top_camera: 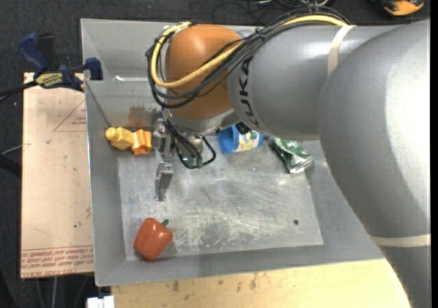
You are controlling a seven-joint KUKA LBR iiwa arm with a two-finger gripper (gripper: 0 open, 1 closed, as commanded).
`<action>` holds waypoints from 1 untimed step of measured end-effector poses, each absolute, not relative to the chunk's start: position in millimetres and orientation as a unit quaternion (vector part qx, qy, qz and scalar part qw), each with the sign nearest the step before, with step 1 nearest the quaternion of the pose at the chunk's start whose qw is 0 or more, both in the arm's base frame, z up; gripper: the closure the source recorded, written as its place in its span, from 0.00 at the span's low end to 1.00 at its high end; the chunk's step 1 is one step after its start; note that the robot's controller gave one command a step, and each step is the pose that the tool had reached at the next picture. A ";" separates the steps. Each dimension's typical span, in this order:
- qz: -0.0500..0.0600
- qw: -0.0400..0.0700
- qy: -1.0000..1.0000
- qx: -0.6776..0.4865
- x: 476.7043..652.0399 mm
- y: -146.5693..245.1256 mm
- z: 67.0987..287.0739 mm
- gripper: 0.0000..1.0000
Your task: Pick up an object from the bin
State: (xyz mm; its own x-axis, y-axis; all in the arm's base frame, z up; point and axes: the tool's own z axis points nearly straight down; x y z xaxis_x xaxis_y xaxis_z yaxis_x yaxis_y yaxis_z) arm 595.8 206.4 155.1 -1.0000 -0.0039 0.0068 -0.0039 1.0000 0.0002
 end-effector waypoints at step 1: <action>-0.001 0.000 -1.000 0.000 597.9 205.4 160.1 0.00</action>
Offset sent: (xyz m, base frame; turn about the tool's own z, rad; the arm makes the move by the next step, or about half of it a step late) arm 0.0571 0.0342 0.0017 -0.0480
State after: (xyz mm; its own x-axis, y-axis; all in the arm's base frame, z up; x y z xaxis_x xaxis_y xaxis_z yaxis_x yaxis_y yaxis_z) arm 597.9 205.4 160.1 -1.0000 -0.0003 -0.0008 -0.0003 1.0000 0.0015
